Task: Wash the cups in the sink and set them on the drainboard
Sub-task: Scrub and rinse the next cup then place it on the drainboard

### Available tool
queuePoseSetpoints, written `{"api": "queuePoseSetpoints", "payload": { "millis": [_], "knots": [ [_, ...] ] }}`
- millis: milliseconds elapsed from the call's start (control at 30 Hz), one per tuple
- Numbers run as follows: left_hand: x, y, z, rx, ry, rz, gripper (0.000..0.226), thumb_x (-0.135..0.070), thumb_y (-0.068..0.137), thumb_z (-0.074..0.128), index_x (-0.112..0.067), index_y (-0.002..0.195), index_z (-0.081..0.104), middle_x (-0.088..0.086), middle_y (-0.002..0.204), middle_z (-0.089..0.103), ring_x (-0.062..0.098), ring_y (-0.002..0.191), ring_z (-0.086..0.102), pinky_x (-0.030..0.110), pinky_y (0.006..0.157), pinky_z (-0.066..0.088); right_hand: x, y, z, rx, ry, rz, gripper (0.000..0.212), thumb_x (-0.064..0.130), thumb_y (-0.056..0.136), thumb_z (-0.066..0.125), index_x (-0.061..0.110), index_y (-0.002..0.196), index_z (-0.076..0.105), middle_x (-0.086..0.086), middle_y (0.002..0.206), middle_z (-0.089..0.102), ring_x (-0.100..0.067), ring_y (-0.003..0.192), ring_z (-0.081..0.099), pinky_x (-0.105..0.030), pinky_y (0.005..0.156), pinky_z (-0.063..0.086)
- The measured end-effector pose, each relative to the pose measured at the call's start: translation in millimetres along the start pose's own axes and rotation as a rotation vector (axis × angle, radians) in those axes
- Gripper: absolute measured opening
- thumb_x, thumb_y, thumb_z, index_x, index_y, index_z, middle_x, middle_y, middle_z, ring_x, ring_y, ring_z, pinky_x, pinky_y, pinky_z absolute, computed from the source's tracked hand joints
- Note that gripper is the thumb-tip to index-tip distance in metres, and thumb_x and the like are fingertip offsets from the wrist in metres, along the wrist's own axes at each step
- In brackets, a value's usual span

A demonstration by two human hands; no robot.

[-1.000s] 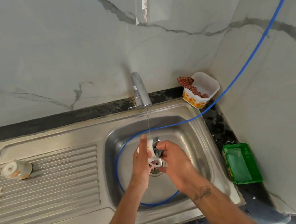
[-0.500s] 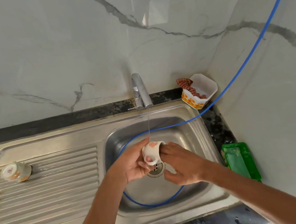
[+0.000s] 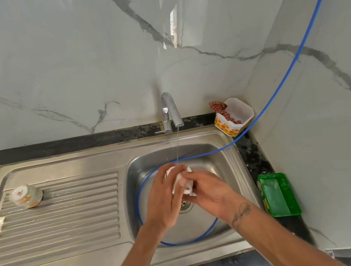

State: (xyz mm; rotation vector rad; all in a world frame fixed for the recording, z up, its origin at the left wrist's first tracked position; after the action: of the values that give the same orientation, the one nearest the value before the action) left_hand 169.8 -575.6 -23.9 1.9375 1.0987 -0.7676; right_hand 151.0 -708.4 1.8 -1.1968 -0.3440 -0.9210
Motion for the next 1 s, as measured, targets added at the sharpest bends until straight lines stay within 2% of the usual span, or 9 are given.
{"api": "queuePoseSetpoints", "payload": {
  "millis": [133,267,400,467,533,700,833,900,1000],
  "knots": [
    [9,-4,-2,-0.08,0.029,-0.014,0.068,-0.079,0.094,0.04,-0.024,0.125,0.064,-0.006,0.121,0.06,0.008,0.104,0.063,0.021,0.086,0.05,-11,-14,17,0.038,0.025,-0.031,0.042,0.038,0.101,0.056,0.009,0.126,0.073,-0.008,0.106,0.076,-0.02,0.096,0.071,-0.037,0.081,0.054],
    [4,16,-2,-0.158,-0.246,-0.407,0.066,-0.079,0.095,0.039,-0.022,0.083,0.069,-0.005,0.073,0.072,0.011,0.069,0.07,0.032,0.066,0.054,-23,-26,24,0.03,-0.196,-0.222,0.05,0.058,0.101,0.051,0.02,0.12,0.075,-0.007,0.112,0.077,-0.016,0.107,0.07,-0.036,0.087,0.056],
    [7,25,-1,0.545,-0.274,-1.115,0.086,-0.089,0.09,0.033,-0.018,0.06,0.07,0.008,0.061,0.067,0.022,0.048,0.057,0.026,0.045,0.041,-34,-34,2,0.228,-0.99,-0.521,0.038,0.048,0.094,0.07,0.032,0.129,0.064,0.013,0.127,0.066,-0.004,0.118,0.062,-0.034,0.105,0.051],
    [5,15,-5,0.88,-0.255,-1.147,0.092,-0.097,0.082,0.029,-0.018,0.073,0.074,0.012,0.072,0.072,0.017,0.046,0.055,0.019,0.036,0.034,-44,-33,-14,0.32,-1.377,-0.666,0.04,0.03,0.096,0.067,0.032,0.135,0.058,0.013,0.136,0.058,-0.006,0.122,0.055,-0.031,0.106,0.048],
    [5,7,-6,0.972,-0.351,-1.13,0.095,-0.098,0.078,0.032,-0.014,0.091,0.075,0.015,0.08,0.073,0.01,0.044,0.051,0.015,0.036,0.034,-41,-32,-25,0.316,-1.395,-0.738,0.028,0.018,0.099,0.062,0.026,0.126,0.066,0.007,0.129,0.063,-0.01,0.117,0.059,-0.03,0.102,0.049],
    [-5,1,8,0.528,-0.7,-1.006,0.066,-0.077,0.094,0.044,-0.021,0.103,0.077,0.012,0.083,0.075,0.018,0.056,0.062,0.023,0.051,0.052,-7,-26,-38,0.136,-0.986,-0.492,0.024,0.013,0.101,0.064,0.022,0.12,0.075,0.007,0.108,0.076,-0.013,0.104,0.071,-0.037,0.097,0.058],
    [-13,-1,18,0.092,-0.738,-0.762,0.021,-0.05,0.101,0.059,-0.036,0.116,0.066,-0.001,0.091,0.076,0.014,0.072,0.068,0.033,0.061,0.056,5,-32,-15,0.213,-1.025,-0.434,0.025,0.015,0.099,0.065,0.027,0.119,0.075,0.004,0.109,0.077,-0.017,0.105,0.072,-0.048,0.099,0.056],
    [-11,-1,10,-0.055,-0.772,-0.716,0.018,-0.039,0.106,0.058,-0.026,0.114,0.068,-0.002,0.089,0.076,0.02,0.074,0.065,0.032,0.059,0.05,10,-34,-5,0.219,-0.901,-0.382,0.024,0.014,0.101,0.063,0.025,0.118,0.076,-0.003,0.112,0.078,-0.024,0.11,0.072,-0.051,0.103,0.054],
    [-3,-7,2,-0.08,-0.835,-0.746,0.036,-0.044,0.103,0.061,-0.012,0.117,0.068,0.007,0.098,0.073,0.029,0.086,0.063,0.041,0.068,0.048,8,-33,-1,0.028,-0.332,-0.192,0.022,0.004,0.102,0.061,0.015,0.11,0.078,-0.018,0.112,0.077,-0.03,0.104,0.073,-0.056,0.109,0.051]
  ]
}}
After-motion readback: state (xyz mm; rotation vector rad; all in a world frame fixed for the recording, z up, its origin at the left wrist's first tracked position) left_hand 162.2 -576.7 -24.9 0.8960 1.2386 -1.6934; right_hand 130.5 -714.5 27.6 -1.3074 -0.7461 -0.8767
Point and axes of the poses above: each hand's wrist, its own y-axis towards the middle knuckle, its own z-axis out of the palm, x = y × z, the point moved 4 cm from there along y, towards the middle knuckle
